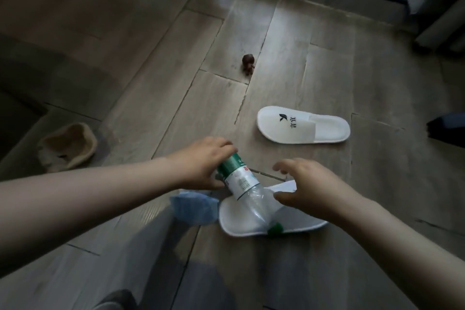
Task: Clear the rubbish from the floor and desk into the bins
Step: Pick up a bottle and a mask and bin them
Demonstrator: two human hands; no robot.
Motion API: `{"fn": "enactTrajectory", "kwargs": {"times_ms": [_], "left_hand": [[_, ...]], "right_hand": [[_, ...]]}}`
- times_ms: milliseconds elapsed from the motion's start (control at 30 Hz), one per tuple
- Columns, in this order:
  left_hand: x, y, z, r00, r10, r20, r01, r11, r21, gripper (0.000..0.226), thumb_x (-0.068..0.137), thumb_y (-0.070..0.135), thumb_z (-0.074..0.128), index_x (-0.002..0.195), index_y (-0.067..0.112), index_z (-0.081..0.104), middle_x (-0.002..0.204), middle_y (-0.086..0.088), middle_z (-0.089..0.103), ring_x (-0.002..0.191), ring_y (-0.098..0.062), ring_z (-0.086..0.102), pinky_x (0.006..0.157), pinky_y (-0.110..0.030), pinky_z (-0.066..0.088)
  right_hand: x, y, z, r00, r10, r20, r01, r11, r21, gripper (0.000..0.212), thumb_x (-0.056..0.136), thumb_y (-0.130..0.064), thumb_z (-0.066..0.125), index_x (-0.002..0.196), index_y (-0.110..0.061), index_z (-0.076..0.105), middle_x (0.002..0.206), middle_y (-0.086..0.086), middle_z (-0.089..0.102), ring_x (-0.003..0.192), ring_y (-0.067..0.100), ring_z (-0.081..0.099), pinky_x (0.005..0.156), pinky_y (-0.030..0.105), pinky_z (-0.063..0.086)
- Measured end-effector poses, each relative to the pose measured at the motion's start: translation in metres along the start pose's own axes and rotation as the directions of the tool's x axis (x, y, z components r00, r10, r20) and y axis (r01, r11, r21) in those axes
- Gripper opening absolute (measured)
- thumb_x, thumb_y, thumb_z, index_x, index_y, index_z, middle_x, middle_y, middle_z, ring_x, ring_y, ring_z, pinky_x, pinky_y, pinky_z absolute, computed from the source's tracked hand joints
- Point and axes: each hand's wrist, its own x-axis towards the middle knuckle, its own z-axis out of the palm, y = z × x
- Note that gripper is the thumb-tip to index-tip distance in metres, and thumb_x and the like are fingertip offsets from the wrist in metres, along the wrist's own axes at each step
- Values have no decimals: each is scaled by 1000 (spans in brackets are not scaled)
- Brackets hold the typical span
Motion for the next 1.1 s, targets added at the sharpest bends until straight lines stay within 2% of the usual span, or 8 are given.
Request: {"fn": "enactTrajectory", "kwargs": {"times_ms": [167, 367, 533, 633, 733, 867, 967, 1100], "left_hand": [[36, 6, 10, 984, 129, 126, -152, 969, 196, 82, 69, 40, 77, 140, 22, 41, 143, -1, 41, 130, -22, 38, 105, -38, 36], [40, -9, 32, 979, 58, 197, -120, 940, 320, 63, 74, 48, 66, 129, 24, 46, 127, -1, 50, 118, -24, 45, 95, -41, 39], [34, -14, 46, 984, 47, 170, -106, 928, 356, 72, 71, 61, 66, 129, 25, 44, 122, -4, 42, 109, -21, 41, 93, -36, 40], [31, -17, 40, 989, 71, 131, -108, 948, 299, 72, 64, 63, 70, 118, 21, 48, 115, -2, 46, 102, -20, 45, 88, -34, 43], [20, -24, 33, 993, 68, 92, -86, 975, 203, 59, 64, 52, 74, 104, 19, 45, 99, 1, 53, 88, -19, 52, 79, -31, 42], [-4, -36, 22, 998, -51, 38, 50, 998, 37, 50, 68, 50, 71, 98, 24, 40, 86, 8, 54, 71, -14, 53, 59, -26, 44], [-16, -45, 15, 989, -143, 28, 145, 988, -57, 49, 68, 53, 70, 103, 29, 45, 88, 11, 58, 73, -10, 57, 61, -29, 50], [-25, -53, 11, 967, -254, -19, 249, 957, -150, 48, 71, 55, 70, 108, 32, 50, 94, 12, 59, 82, -11, 58, 66, -32, 52]], "right_hand": [[-14, 24, 12, 998, 54, -33, -53, 998, 32, 57, 83, -38, 66, 136, -26, 48, 131, -4, 55, 122, 16, 50, 94, 25, 40], [-29, 36, 32, 996, 89, 17, -90, 991, 95, 58, 82, -33, 67, 136, -23, 48, 135, -3, 54, 122, 14, 50, 96, 23, 38], [-28, 46, 47, 993, 102, 54, -106, 992, 75, 64, 83, -37, 67, 141, -24, 41, 140, -4, 48, 127, 14, 44, 100, 25, 38], [-28, 49, 53, 991, 117, 67, -121, 990, 66, 64, 83, -37, 67, 140, -24, 41, 139, -2, 47, 127, 16, 44, 101, 27, 39], [-26, 51, 55, 991, 115, 63, -119, 990, 69, 66, 81, -36, 68, 140, -23, 40, 139, -2, 45, 127, 16, 41, 101, 26, 37], [-18, 56, 57, 993, 103, 66, -107, 992, 68, 80, 79, -37, 71, 147, -23, 31, 144, -2, 38, 132, 18, 36, 104, 24, 31], [-12, 58, 64, 993, 95, 70, -99, 994, 56, 94, 72, -41, 76, 149, -24, 25, 146, -2, 35, 135, 19, 31, 108, 27, 31], [-1, 58, 75, 990, 110, 92, -110, 994, -8, 117, 65, -53, 78, 153, -22, 8, 156, 1, 20, 144, 22, 18, 116, 40, 25]]}}
